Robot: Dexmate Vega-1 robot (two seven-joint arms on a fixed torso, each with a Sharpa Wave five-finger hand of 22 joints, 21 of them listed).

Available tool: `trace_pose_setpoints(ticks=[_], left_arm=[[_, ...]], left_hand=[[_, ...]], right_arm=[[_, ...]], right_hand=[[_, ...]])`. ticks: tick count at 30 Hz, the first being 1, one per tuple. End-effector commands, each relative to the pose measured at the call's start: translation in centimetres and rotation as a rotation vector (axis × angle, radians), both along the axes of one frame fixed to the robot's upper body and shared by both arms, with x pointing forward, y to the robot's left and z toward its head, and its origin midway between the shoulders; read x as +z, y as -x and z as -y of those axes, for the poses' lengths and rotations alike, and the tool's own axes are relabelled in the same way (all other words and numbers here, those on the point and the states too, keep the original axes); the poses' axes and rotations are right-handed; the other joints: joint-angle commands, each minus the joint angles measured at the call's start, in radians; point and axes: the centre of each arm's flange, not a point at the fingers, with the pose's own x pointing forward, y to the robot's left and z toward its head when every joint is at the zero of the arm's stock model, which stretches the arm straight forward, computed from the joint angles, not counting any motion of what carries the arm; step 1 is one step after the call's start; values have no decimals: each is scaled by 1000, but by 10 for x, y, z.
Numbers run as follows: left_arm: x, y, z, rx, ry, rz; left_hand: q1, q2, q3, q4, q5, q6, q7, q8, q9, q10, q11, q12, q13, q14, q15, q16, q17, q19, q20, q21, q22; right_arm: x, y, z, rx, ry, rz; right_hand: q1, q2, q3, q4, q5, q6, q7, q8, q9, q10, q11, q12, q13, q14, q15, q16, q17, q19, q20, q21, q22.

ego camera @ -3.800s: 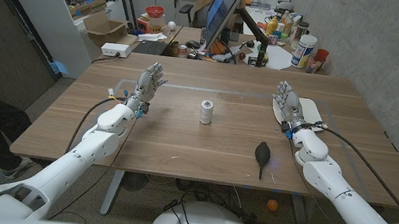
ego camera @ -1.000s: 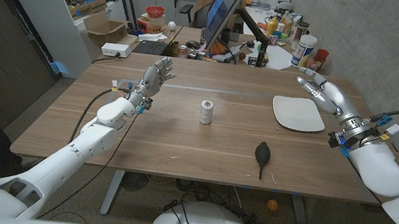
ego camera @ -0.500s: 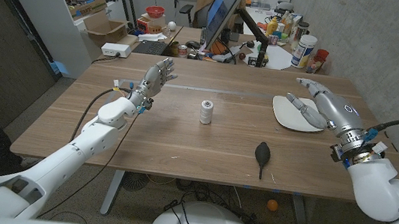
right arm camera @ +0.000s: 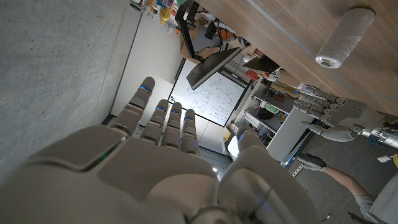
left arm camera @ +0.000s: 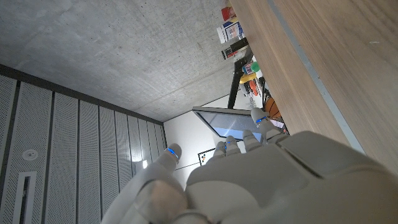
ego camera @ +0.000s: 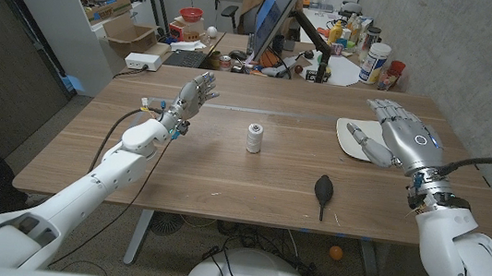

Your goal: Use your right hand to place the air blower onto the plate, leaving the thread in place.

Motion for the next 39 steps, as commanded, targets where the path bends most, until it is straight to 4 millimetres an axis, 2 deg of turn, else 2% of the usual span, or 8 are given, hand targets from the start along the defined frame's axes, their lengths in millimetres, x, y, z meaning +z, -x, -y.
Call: trace_pose_setpoints(ticks=[1,23,39], left_arm=[[-1,-7,0,-2,-3,-10],[7,-13,1,-4,-14,-10],[6,-12,2,-9,-24,-9]], left_hand=[[2,122,8,0,9,-5,6,1,6,-28,4,1,3,-7,4,4,3,-66,4,0,6],[2,122,8,0,9,-5,6,1,6,-29,6,1,3,-6,4,4,3,-66,4,-4,6],[2,122,9,0,10,-6,6,1,6,-29,5,1,3,-7,4,4,3,-65,4,-7,6]], right_arm=[[-3,-5,-2,-21,0,-17],[-19,-15,-4,-25,-20,-88],[-33,-18,-12,26,-33,-163]], right_hand=[[-1,-6,-3,-2,-2,4,0,-1,1,5,1,1,5,10,0,4,4,7,2,5,1],[-1,-15,-8,-12,-1,1,4,-6,1,-1,-4,-6,5,14,2,-2,3,17,-1,2,1],[-2,-22,-13,-19,0,-28,4,-18,1,-10,-2,-13,5,10,4,-9,3,25,2,-1,1]])
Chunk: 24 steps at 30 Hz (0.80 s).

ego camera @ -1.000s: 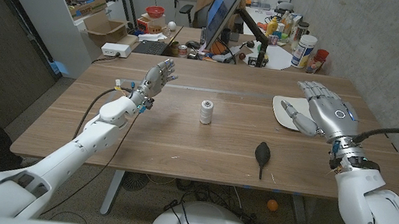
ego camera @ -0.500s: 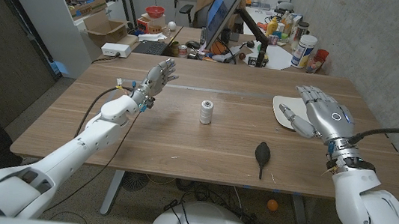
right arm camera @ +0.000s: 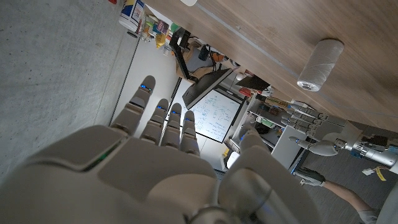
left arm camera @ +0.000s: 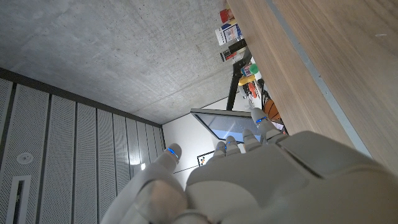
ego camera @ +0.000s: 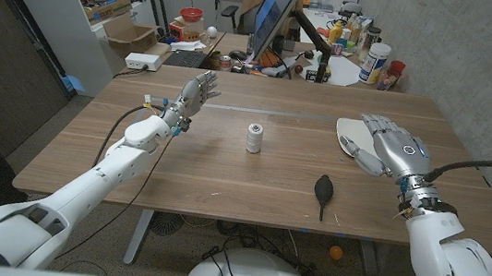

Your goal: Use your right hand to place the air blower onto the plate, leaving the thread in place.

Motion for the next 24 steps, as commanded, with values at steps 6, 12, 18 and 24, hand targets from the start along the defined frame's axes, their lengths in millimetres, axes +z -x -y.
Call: trace_pose_setpoints(ticks=[6,12,18,24], left_arm=[[-3,-1,1,-3,-10,-7],[-2,-1,1,-4,-11,-7],[-3,-2,1,-3,-17,-11],[-3,-3,1,-5,-24,-15]], left_hand=[[2,123,9,0,10,-7,6,1,6,-26,2,1,3,-7,4,4,3,-65,5,-4,6],[2,123,9,0,10,-7,5,1,6,-26,2,1,3,-7,5,4,3,-65,6,-5,6],[2,122,9,0,10,-7,6,1,6,-26,1,1,3,-7,4,4,3,-65,7,-7,6],[2,122,9,0,10,-7,6,1,6,-26,1,1,3,-7,5,4,3,-64,7,-7,6]], right_arm=[[-17,-9,-9,44,-11,-69],[-22,-17,-13,56,-10,-87],[-28,-26,-15,58,-14,-111],[-30,-30,-15,56,-14,-121]], right_hand=[[-1,-8,2,-6,0,-9,1,-3,2,-4,-5,-2,5,2,2,-4,3,5,1,-2,1],[1,-8,3,-8,1,-10,0,-3,2,-4,-3,-3,5,-1,1,-6,3,6,0,-3,1],[4,-6,4,-11,1,-13,-3,-4,2,-6,-4,-4,6,-3,1,-8,3,8,1,-4,1],[5,-6,4,-14,1,-14,-1,-4,2,-6,-4,-4,6,-4,1,-9,3,8,1,-5,1]])
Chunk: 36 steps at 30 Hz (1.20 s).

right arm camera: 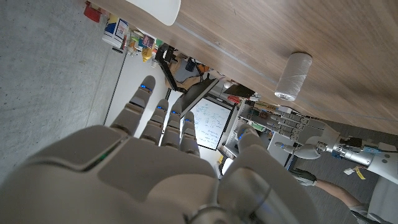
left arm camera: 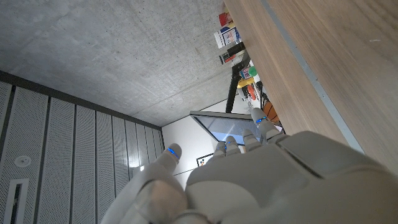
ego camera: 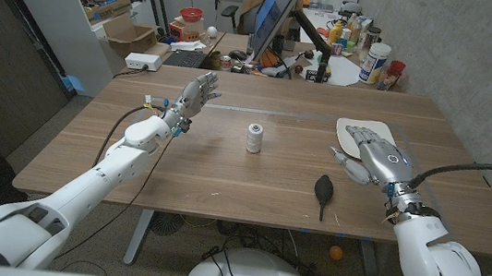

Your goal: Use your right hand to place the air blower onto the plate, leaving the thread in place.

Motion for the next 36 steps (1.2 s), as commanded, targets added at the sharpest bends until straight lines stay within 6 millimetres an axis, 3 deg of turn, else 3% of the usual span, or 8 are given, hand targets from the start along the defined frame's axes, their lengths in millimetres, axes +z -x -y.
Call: trace_pose_setpoints(ticks=[1,30,36], left_arm=[[-1,-2,1,-1,-12,-9],[-4,-5,-6,1,-5,-18],[-5,-6,-5,-1,-8,-21]], left_hand=[[2,122,9,0,10,-7,6,1,6,-26,1,1,3,-8,4,4,3,-64,6,0,1],[1,121,9,0,10,-7,9,1,6,-26,3,1,3,-7,6,4,4,-63,10,-4,1],[1,121,8,0,10,-7,8,1,6,-26,4,2,3,-6,6,4,4,-62,9,-5,1]], right_arm=[[-9,-13,-3,5,-6,-38],[-23,-34,-10,34,-15,-125],[-26,-37,-9,33,-19,-139]], right_hand=[[6,-6,5,-7,1,-3,-1,-3,2,-1,2,-5,6,-4,0,-2,3,9,1,-5,1],[14,-4,4,-18,2,-1,-3,-1,2,3,2,-4,6,1,1,-2,3,18,4,-8,2],[17,-3,4,-22,2,2,9,0,1,5,2,-4,6,0,1,-2,3,17,5,-10,2]])
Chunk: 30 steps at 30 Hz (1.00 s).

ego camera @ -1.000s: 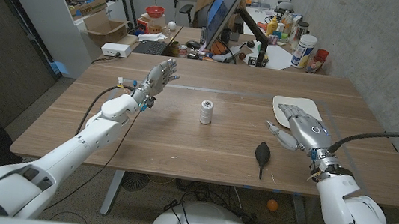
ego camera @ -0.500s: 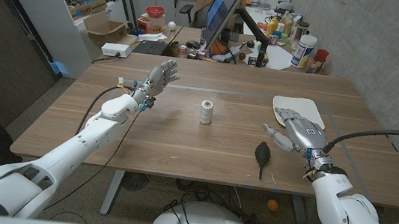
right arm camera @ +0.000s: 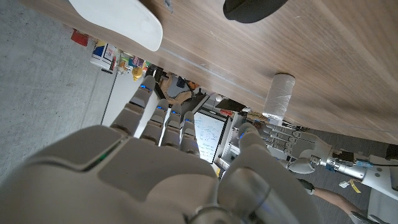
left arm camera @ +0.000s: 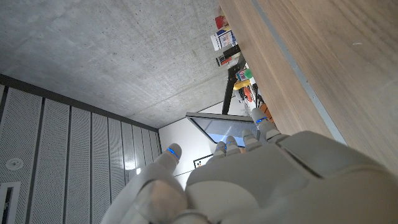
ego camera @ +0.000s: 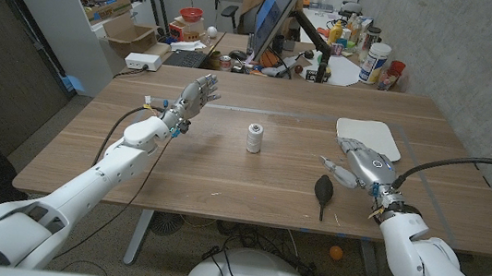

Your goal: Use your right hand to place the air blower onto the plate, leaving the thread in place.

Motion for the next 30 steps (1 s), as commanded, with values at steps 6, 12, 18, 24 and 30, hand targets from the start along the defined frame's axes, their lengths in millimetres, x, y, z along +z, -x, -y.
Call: trace_pose_setpoints(ticks=[6,12,18,24,30], left_arm=[[0,-2,0,-2,0,1],[0,-3,0,-2,0,-1],[-1,-4,0,0,0,-3],[-3,-4,-1,2,3,-7],[-4,-4,-2,5,3,-9]], left_hand=[[1,121,8,0,10,-7,8,2,1,-27,3,1,3,-7,6,4,4,-62,10,-6,2],[1,121,8,0,10,-8,8,1,1,-27,3,1,3,-6,6,4,4,-61,10,-7,2],[1,121,8,0,10,-8,8,1,1,-28,4,1,3,-7,6,4,4,-61,10,-8,2],[1,121,8,0,10,-9,9,1,1,-28,4,1,3,-7,7,4,4,-61,11,-8,2],[1,121,7,0,10,-8,9,1,1,-28,5,1,3,-8,7,4,4,-61,11,-10,2]], right_arm=[[-9,-9,-1,11,-6,-46],[-13,-12,-1,14,-11,-63],[-14,-14,-1,12,-14,-78],[-16,-17,-3,5,-14,-116],[-19,-20,-4,2,-16,-137]], right_hand=[[12,0,2,-8,2,1,8,0,1,6,4,-3,1,3,1,-2,3,13,-1,-5,2],[12,-1,1,-10,2,2,10,0,1,6,3,-4,1,1,2,-3,4,9,-4,-7,2],[12,-2,-1,-11,1,2,11,0,1,4,4,-5,1,-1,3,-4,4,5,-8,-10,2],[11,-4,-5,-14,1,-4,12,-2,1,0,3,-7,2,-8,6,-6,5,-16,2,-20,2],[11,-6,-7,-16,1,-9,11,-3,1,-6,4,-9,2,-12,7,-7,5,-18,2,-22,2]])
